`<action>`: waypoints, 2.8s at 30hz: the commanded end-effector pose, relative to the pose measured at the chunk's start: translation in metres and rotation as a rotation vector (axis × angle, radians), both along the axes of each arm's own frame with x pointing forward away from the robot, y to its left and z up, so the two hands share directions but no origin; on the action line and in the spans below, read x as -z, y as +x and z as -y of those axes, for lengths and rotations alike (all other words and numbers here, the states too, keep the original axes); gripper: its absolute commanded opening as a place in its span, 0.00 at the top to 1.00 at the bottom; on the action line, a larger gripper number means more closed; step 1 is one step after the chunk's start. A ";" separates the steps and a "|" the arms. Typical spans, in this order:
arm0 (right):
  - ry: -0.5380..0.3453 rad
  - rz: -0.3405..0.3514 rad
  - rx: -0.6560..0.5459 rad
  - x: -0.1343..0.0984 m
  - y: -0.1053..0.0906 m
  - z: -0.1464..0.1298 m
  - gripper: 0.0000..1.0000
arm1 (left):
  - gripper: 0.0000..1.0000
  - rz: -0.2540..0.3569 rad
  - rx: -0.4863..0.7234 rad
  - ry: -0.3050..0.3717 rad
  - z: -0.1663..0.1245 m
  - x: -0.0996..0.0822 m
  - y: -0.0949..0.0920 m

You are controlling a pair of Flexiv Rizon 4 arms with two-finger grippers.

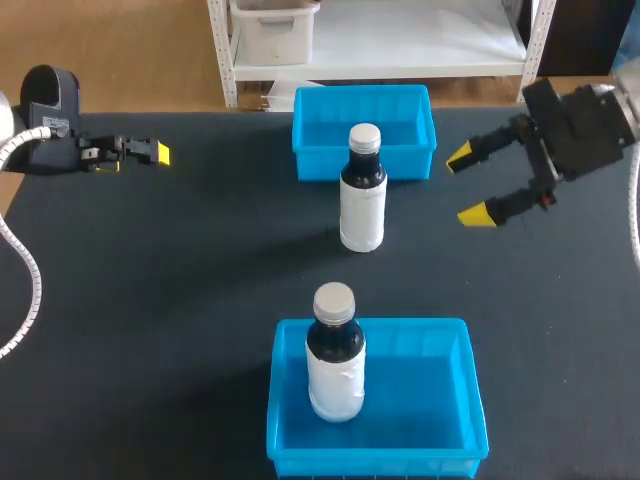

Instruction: Pick up the bottle, and place it in the far bin if it is heavy, or in the near bin if it is light.

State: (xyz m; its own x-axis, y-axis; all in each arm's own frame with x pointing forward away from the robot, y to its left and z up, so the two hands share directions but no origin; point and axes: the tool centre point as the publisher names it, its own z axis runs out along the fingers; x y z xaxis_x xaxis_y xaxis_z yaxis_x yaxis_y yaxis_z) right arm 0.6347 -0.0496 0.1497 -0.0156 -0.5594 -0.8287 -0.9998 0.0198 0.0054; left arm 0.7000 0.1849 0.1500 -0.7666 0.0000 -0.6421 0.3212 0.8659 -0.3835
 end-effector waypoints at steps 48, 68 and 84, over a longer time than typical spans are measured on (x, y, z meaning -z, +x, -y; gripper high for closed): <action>0.094 -0.087 -0.123 0.026 0.090 -0.112 0.00 | 0.00 0.000 0.000 0.000 0.000 0.000 0.000; 0.090 -0.085 -0.121 0.028 0.087 -0.117 0.51 | 0.00 0.000 0.000 0.000 0.000 0.000 0.000; 0.092 -0.072 -0.121 0.025 0.083 -0.114 1.00 | 0.00 0.000 0.000 0.000 0.000 0.000 0.000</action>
State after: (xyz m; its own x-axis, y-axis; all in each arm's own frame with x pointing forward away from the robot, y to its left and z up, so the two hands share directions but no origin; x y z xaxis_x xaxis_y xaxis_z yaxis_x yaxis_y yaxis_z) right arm 0.7228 0.0666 0.1219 -0.0179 -0.4820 -0.8760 -0.9903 -0.1120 0.0819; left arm 0.7000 0.1849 0.1500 -0.7666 0.0000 -0.6421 0.3212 0.8659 -0.3835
